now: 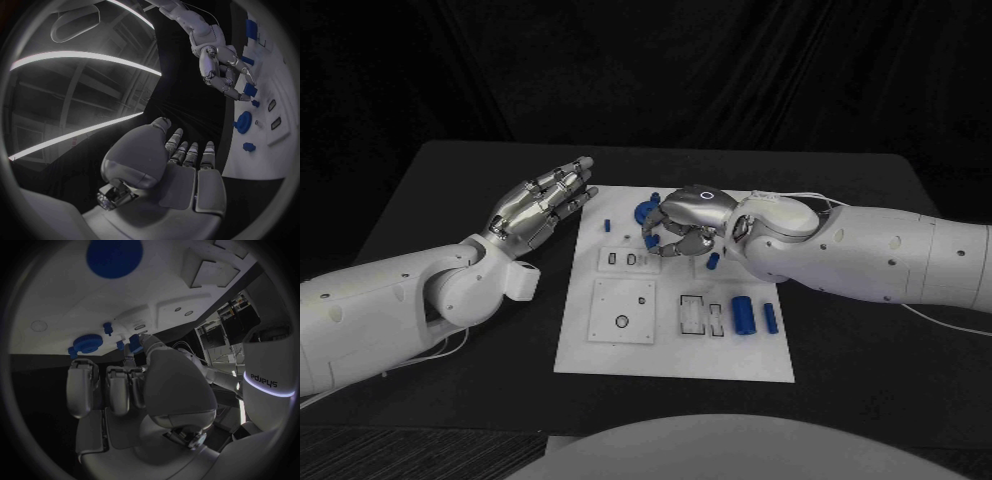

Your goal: Assemble the parts on the task board

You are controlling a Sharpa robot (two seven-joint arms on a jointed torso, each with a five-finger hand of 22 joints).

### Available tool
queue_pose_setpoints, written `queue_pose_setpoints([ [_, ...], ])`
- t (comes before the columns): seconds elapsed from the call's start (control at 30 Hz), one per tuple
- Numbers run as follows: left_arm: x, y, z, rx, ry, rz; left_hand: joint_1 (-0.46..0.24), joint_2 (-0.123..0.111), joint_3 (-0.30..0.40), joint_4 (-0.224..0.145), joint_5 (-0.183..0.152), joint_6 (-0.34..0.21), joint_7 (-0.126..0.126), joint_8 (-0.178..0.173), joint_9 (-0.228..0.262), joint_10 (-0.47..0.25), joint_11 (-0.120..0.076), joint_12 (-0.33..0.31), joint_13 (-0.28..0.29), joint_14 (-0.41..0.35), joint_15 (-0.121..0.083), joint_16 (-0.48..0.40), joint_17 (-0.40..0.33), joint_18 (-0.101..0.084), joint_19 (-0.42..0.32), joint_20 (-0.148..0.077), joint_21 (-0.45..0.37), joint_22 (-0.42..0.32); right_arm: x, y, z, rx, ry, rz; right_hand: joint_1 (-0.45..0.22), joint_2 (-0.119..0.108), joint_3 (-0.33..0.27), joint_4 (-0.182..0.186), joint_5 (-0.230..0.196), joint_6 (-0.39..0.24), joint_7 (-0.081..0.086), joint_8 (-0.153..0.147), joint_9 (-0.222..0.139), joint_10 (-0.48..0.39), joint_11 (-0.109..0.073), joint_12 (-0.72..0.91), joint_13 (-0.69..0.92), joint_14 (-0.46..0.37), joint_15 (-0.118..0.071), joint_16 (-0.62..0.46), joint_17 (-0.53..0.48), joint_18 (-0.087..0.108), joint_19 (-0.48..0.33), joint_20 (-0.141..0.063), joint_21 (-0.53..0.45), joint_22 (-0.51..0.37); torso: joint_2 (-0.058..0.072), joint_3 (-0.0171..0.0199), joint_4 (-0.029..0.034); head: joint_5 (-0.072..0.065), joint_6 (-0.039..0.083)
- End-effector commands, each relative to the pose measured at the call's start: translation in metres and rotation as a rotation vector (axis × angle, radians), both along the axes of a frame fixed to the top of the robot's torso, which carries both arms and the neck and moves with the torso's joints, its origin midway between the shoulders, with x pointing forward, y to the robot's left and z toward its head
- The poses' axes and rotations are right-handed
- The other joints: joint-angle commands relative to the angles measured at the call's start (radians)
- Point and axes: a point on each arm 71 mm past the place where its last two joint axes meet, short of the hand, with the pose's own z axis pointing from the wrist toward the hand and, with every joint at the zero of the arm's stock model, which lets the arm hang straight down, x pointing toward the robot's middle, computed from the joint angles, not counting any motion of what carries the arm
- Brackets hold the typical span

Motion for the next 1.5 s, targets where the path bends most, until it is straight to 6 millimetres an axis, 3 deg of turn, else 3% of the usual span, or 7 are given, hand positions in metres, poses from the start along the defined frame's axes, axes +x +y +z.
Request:
queue_pose_setpoints([
  [0.03,-0.001,-0.002,0.0,-0.016,-0.002,-0.016,-0.006,-0.003,0.008,0.001,0.002,0.003,0.0,0.004,0.001,-0.001,0.005,0.004,0.001,0.0,0.006,-0.004,-0.001,0.014,-0.003,0.006,-0.006,-0.001,0.0,0.0,-0.005,-0.041,0.02,-0.011,-0.002,-0.003,0.001,-0.006,-0.006,0.001,0.003,0.0,0.062,0.103,0.007,0.003,0.263,0.106,0.007,0.003,0.264,0.006,0.029,0.003,-0.007,0.213,-0.002,-0.0017,-0.0026,0.003,0.0],
  [0.87,-0.001,-0.004,-0.001,-0.015,0.004,-0.023,-0.007,-0.002,0.01,0.001,0.002,0.001,-0.001,0.003,0.001,-0.001,0.005,0.004,0.001,0.0,0.006,-0.004,-0.001,0.013,-0.003,0.006,-0.006,-0.001,0.005,0.0,-0.016,-0.079,0.055,-0.024,-0.011,-0.001,0.004,-0.011,-0.029,-0.008,0.007,-0.01,0.067,0.103,0.011,0.003,0.263,0.106,0.011,0.003,0.264,0.01,0.02,0.009,-0.022,0.208,-0.002,-0.0009,-0.0027,0.004,0.0],
  [0.97,-0.001,-0.004,-0.001,-0.015,0.003,-0.022,-0.007,-0.002,0.011,0.001,0.002,0.001,-0.001,0.003,0.001,-0.001,0.004,0.004,0.001,0.0,0.006,-0.004,-0.001,0.013,-0.003,0.006,-0.006,-0.001,0.005,0.0,-0.017,-0.079,0.056,-0.025,-0.017,0.0,0.005,-0.017,-0.055,-0.019,0.009,-0.021,0.071,0.103,0.013,0.003,0.263,0.106,0.014,0.003,0.264,0.011,0.018,0.012,-0.026,0.207,-0.002,-0.001,-0.0025,0.004,0.0],
  [1.5,-0.001,-0.004,-0.001,-0.014,0.003,-0.02,-0.009,-0.003,0.014,0.001,0.001,0.0,-0.001,0.003,0.001,-0.001,0.005,0.004,0.001,0.0,0.003,-0.004,-0.001,0.013,-0.003,0.005,-0.006,-0.001,0.005,0.0,-0.019,-0.081,0.058,-0.025,-0.028,-0.005,0.004,-0.028,-0.094,-0.064,0.014,-0.056,0.07,0.103,0.018,0.003,0.263,0.106,0.018,0.003,0.264,0.013,0.013,0.017,-0.037,0.204,-0.002,-0.0011,-0.0027,0.002,0.0],
])
